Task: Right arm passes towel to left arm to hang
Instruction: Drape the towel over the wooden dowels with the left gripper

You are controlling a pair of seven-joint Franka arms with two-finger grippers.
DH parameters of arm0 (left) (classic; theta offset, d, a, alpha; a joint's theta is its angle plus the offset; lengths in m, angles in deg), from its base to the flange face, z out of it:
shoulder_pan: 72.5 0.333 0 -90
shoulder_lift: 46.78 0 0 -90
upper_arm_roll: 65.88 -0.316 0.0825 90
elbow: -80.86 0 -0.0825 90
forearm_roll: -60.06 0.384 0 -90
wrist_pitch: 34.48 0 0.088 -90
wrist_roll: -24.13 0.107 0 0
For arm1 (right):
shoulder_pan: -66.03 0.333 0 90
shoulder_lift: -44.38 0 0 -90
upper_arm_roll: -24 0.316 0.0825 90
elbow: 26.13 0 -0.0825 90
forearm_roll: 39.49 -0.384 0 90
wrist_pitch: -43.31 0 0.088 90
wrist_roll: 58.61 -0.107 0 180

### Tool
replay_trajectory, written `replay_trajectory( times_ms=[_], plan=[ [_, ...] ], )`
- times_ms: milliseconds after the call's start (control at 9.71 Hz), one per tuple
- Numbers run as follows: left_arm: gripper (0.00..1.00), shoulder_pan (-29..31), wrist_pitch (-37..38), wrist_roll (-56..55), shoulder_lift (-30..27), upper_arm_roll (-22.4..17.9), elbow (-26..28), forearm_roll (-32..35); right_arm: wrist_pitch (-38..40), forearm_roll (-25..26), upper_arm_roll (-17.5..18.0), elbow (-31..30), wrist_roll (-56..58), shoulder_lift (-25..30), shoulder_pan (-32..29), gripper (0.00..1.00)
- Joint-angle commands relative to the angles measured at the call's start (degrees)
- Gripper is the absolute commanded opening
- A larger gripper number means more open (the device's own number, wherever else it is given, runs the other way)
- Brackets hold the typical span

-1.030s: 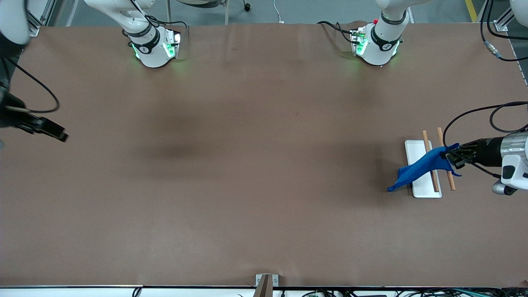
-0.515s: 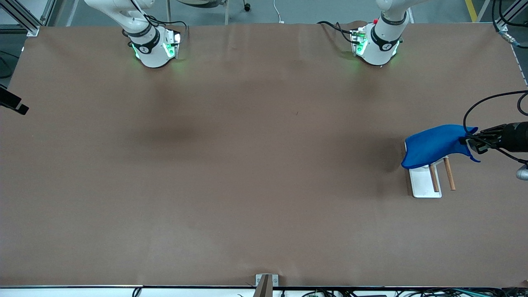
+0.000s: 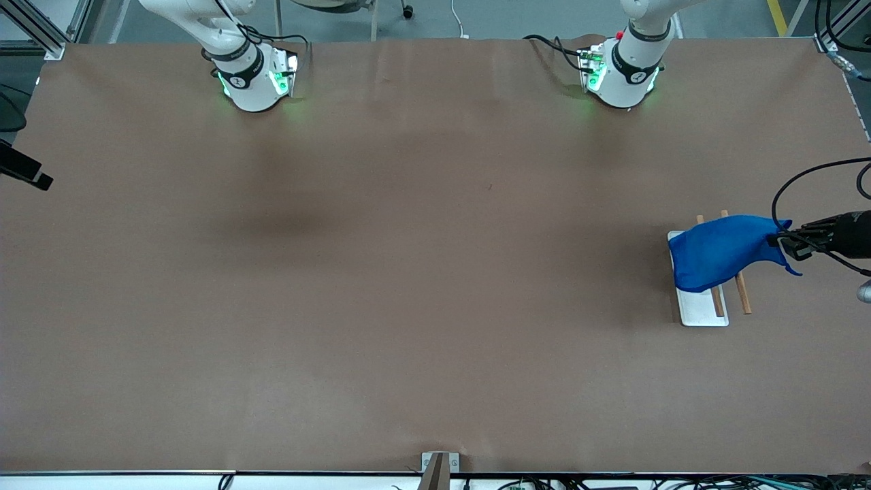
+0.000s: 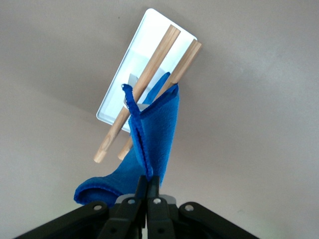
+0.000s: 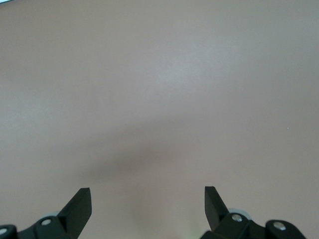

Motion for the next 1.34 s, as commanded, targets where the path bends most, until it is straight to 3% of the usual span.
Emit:
replay_trajectory(
  times_ms=[0,515,1236],
  plan=[
    [0.01,0.3,-2.6,2.4,1.7,0.0,1.0,2.0,0.4,-0.5,2.0,0.5,0.8,0.0,-1.7,1.00],
    [0.01,6.5,-4.5,13.5,4.7,0.0,1.1,3.0,0.5,-0.4,1.8,0.4,0.9,0.0,-1.4,1.00],
    [0.03,9.3,-7.5,16.7,8.0,-0.1,1.1,4.0,1.2,0.0,1.7,0.3,1.0,0.0,-1.1,1.00]
  ],
)
